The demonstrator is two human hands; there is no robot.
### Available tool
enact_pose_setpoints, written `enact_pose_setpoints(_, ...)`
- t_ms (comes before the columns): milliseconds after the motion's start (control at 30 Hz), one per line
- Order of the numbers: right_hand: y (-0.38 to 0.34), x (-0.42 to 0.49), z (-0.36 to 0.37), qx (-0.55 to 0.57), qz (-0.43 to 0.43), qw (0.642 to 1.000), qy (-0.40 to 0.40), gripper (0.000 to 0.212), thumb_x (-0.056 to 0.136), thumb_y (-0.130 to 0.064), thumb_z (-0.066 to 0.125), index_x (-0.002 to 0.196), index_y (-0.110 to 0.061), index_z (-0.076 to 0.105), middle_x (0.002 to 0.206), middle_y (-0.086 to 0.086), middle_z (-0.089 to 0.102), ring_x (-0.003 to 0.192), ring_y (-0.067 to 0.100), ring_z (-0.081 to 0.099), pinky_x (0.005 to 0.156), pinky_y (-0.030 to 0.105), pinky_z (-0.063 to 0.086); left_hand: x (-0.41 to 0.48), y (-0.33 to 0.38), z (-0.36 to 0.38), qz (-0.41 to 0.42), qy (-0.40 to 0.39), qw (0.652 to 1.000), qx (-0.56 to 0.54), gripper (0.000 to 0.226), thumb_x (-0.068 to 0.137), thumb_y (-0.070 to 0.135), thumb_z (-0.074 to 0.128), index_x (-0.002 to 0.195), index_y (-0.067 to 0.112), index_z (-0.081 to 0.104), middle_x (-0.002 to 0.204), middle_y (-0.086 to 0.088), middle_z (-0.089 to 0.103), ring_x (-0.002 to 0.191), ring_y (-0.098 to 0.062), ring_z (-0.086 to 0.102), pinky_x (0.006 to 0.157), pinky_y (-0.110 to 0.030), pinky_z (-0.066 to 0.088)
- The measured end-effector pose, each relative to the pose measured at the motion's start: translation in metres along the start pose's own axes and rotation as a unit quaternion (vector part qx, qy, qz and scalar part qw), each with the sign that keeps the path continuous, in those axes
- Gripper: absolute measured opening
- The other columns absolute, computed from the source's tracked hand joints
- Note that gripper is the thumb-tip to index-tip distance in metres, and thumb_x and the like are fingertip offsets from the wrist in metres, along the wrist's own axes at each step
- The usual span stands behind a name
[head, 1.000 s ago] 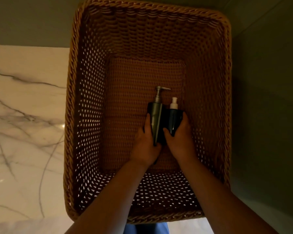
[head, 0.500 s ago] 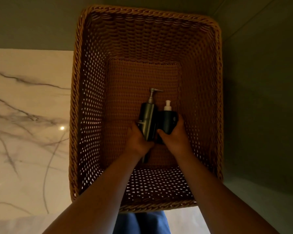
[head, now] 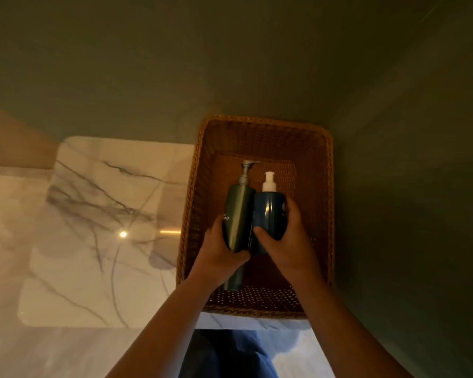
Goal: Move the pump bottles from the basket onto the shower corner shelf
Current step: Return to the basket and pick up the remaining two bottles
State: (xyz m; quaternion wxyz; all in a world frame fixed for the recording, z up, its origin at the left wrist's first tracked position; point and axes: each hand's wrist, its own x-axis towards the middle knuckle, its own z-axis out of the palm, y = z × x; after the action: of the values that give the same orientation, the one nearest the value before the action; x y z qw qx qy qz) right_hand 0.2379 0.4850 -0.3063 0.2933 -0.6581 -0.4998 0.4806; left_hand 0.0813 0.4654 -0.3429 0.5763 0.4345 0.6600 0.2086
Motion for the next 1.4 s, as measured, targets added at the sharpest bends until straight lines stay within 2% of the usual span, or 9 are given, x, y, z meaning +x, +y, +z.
enact_pose_setpoints(133,-0.067,-0.023,-0.01,-0.038,-0.074,0.996,-0.027,0.087,0.076,-0.041,0.071,0.144,-0.043,0.017,0.138,-0.013,0.044,0.12,0.003,0.048,0.091,0.025,0.048,-0.049,0.048,-0.03,0.078,0.023,0.996,-0.04,0.077,0.06,0.033,0.069,0.122,0.059,0.034,0.105,0.015,0.058,0.092,-0.005,0.061,0.071,-0.027,0.056)
enact_pose_setpoints(233,-0.111,-0.041,-0.021,-0.046,-0.11,0.992,-0.037,0.088,0.076,-0.046,0.068,0.143,-0.05,0.01,0.135,-0.021,0.04,0.118,0.002,0.047,0.089,0.024,0.048,-0.086,0.082,-0.047,0.12,0.044,0.989,-0.08,0.076,0.063,0.023,0.068,0.118,0.062,0.035,0.101,0.019,0.06,0.088,-0.003,0.062,0.067,-0.021,0.054)
enact_pose_setpoints(333,-0.141,-0.06,-0.03,-0.018,-0.136,0.99,-0.038,0.085,0.075,-0.052,0.065,0.14,-0.056,0.01,0.128,-0.033,0.038,0.114,-0.009,0.046,0.084,0.01,0.045,-0.118,0.1,-0.061,0.139,0.059,0.979,-0.135,0.074,0.065,0.018,0.067,0.126,0.048,0.039,0.106,0.005,0.062,0.09,-0.006,0.063,0.069,-0.021,0.053)
enact_pose_setpoints(433,-0.162,-0.081,-0.036,-0.018,-0.159,0.986,-0.041,0.085,0.075,-0.053,0.066,0.138,-0.06,0.009,0.122,-0.046,0.03,0.109,-0.027,0.039,0.075,-0.001,0.041,-0.147,0.112,-0.074,0.165,0.069,0.972,-0.154,0.072,0.067,0.017,0.065,0.126,0.049,0.039,0.106,0.008,0.062,0.094,-0.005,0.063,0.07,-0.018,0.05)
enact_pose_setpoints(633,-0.184,-0.123,-0.035,0.012,-0.147,0.989,-0.031,0.092,0.063,-0.069,0.062,0.14,-0.056,0.013,0.129,-0.042,0.032,0.116,-0.022,0.039,0.088,0.017,0.044,-0.186,0.131,-0.099,0.226,0.062,0.962,-0.139,0.075,0.07,0.012,0.063,0.123,0.059,0.037,0.102,0.02,0.062,0.095,-0.004,0.062,0.071,-0.016,0.05)
enact_pose_setpoints(800,-0.194,-0.153,-0.019,0.038,-0.124,0.991,0.016,0.09,0.065,-0.065,0.064,0.139,-0.058,0.013,0.128,-0.043,0.034,0.115,-0.022,0.04,0.086,0.013,0.045,-0.209,0.132,-0.122,0.258,0.02,0.96,-0.109,0.08,0.071,0.019,0.064,0.122,0.069,0.027,0.111,0.038,0.053,0.103,0.008,0.055,0.074,-0.008,0.046)
enact_pose_setpoints(967,-0.199,-0.188,0.011,0.046,-0.075,0.994,0.072,0.087,0.076,-0.052,0.067,0.138,-0.06,0.007,0.125,-0.044,0.034,0.105,-0.032,0.037,0.074,0.008,0.042,-0.227,0.119,-0.151,0.252,-0.051,0.963,-0.081,0.085,0.07,0.025,0.064,0.127,0.07,0.019,0.109,0.041,0.048,0.098,0.01,0.054,0.068,-0.01,0.05)
enact_pose_setpoints(1133,-0.199,-0.229,0.046,0.077,-0.035,0.987,0.14,0.093,0.063,-0.063,0.063,0.138,-0.06,0.008,0.115,-0.051,0.037,0.104,-0.03,0.041,0.074,0.007,0.045,-0.24,0.105,-0.174,0.249,-0.105,0.962,-0.032,0.091,0.069,0.03,0.064,0.136,0.062,0.012,0.131,0.019,0.044,0.106,0.001,0.055,0.075,-0.024,0.055)
enact_pose_setpoints(1400,-0.187,-0.303,0.063,0.094,0.028,0.953,0.286,0.091,0.066,-0.058,0.062,0.141,-0.05,0.011,0.112,-0.031,0.046,0.097,-0.027,0.047,0.062,-0.001,0.043,-0.27,0.1,-0.155,0.269,-0.225,0.936,0.02,0.089,0.07,0.028,0.063,0.136,0.062,0.013,0.13,0.017,0.045,0.11,-0.004,0.055,0.086,-0.037,0.053)
